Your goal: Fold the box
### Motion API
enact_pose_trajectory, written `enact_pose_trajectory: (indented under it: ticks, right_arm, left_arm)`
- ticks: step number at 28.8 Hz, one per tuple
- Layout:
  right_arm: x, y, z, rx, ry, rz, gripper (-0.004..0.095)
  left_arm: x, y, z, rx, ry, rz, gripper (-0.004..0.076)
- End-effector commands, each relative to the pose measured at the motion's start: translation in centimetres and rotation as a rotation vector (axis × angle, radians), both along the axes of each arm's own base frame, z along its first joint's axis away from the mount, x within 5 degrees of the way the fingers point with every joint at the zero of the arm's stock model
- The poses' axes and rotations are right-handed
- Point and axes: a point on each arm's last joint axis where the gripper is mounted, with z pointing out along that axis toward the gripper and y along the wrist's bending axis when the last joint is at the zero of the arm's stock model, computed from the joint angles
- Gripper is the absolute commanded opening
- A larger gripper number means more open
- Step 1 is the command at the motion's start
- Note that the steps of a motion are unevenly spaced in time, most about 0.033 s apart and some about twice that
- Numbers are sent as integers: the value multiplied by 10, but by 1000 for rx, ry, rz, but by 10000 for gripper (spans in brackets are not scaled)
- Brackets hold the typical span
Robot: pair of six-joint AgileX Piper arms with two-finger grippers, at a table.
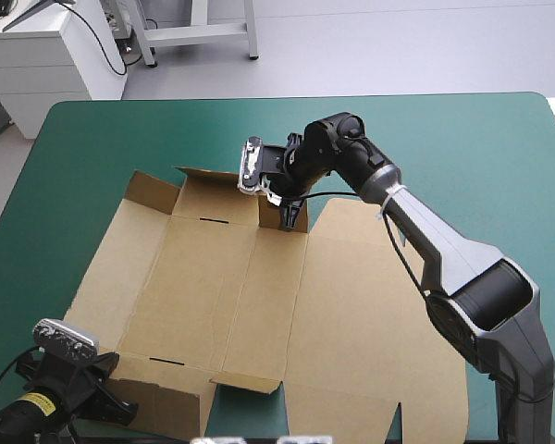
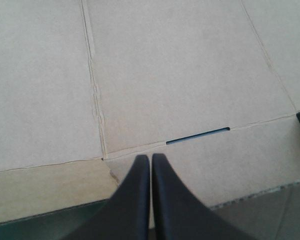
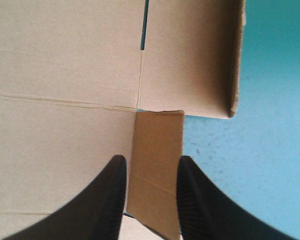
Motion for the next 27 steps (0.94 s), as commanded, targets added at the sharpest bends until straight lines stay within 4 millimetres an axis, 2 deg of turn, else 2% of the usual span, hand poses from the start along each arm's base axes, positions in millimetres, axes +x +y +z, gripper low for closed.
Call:
enact_pose_trajectory:
  ticks: [1, 3, 4, 8, 11, 16, 19, 22, 23, 27]
  right_arm:
    - [-7, -9, 39, 68, -102, -38, 159]
    - [-6, -12, 39, 55, -100, -91, 12]
    - [-4, -15, 39, 40, -100, -125, -16]
    - [2, -30, 38, -36, -117, -238, -15]
    - [9, -49, 45, -8, -98, -361, -15]
    - [17, -112, 73, 95, -70, -639, -15]
    - [11, -154, 90, 108, -46, -771, -15]
    - [1, -191, 106, 148, -43, -890, -15]
    - [-12, -212, 116, 205, -32, -973, -15]
    - [-40, -244, 123, 247, -12, -1076, -15]
  left_arm:
    - [3, -1, 14, -29, -77, 7, -8]
    - [3, -1, 14, -29, -77, 7, -8]
    - [3, -1, 14, -29, -77, 7, -8]
    - [3, -1, 14, -22, -77, 9, -8]
    - [3, -1, 14, -22, -77, 9, -8]
    - [4, -1, 14, -20, -79, 7, -8]
    - [4, -1, 14, -19, -81, 6, -8]
    - [4, -1, 14, -19, -83, 6, -8]
    - [4, -1, 14, -19, -83, 6, -8]
    - [4, -1, 14, -19, -85, 7, -8]
